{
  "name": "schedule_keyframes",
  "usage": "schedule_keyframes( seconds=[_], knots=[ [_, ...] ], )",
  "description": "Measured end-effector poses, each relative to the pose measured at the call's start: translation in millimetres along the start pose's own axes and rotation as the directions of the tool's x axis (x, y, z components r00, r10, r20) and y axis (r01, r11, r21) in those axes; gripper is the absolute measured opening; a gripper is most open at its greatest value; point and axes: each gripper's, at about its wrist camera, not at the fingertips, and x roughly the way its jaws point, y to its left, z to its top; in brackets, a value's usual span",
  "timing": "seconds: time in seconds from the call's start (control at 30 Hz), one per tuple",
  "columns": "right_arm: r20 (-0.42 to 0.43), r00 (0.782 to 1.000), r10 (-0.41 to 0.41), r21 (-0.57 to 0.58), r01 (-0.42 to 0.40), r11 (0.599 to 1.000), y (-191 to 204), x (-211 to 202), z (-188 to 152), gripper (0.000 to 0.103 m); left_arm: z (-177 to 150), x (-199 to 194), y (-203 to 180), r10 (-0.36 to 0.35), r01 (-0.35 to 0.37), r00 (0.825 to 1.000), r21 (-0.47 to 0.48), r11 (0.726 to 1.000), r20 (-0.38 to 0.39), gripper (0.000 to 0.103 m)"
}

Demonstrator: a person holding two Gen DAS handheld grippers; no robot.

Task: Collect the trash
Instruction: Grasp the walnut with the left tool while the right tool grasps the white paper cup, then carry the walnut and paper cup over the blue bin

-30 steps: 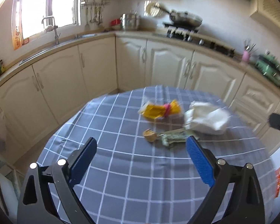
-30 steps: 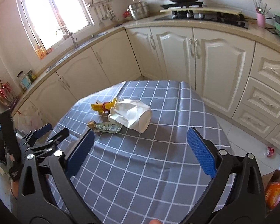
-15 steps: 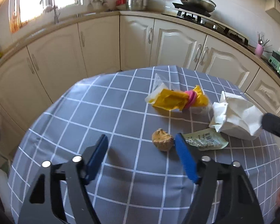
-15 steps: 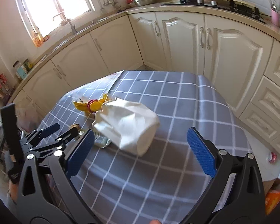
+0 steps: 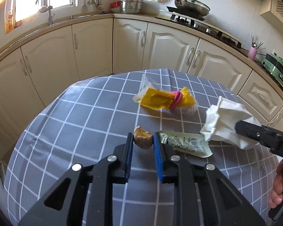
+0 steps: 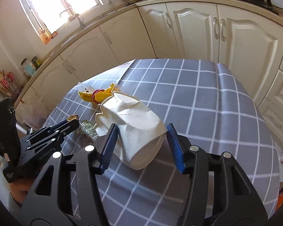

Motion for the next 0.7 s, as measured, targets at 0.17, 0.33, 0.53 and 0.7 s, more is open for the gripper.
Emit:
schedule_keyframes(
  seconds=[0.17, 0.33, 0.53, 0.7],
  knots=[
    [0.036, 0.999, 0.011, 0.028, -0.012, 1.0, -3.6, -28.3, -9.9, 0.052, -12.0, -22.2, 6.6, 0.011, -0.011, 1.0, -0.017, 1.0, 0.021, 0.02],
    [0.075, 0.997, 0.015, 0.054, -0.019, 0.998, -5.7, -58.5, -21.0, 0.052, -23.1, -55.9, 2.2, -0.004, 0.005, 0.999, -0.019, 1.0, 0.053, 0.02],
    [0.137, 0.99, 0.018, 0.081, -0.03, 0.996, -11.3, -98.9, -33.3, 0.052, -24.6, -92.0, -26.7, -0.06, 0.058, 0.994, 0.024, 0.998, 0.096, 0.02],
    [0.191, 0.982, 0.0, 0.107, -0.021, 0.994, -26.7, -135.0, -42.1, 0.052, -25.7, -117.6, -62.9, -0.108, 0.098, 0.985, 0.08, 0.992, 0.131, 0.02]
  ],
)
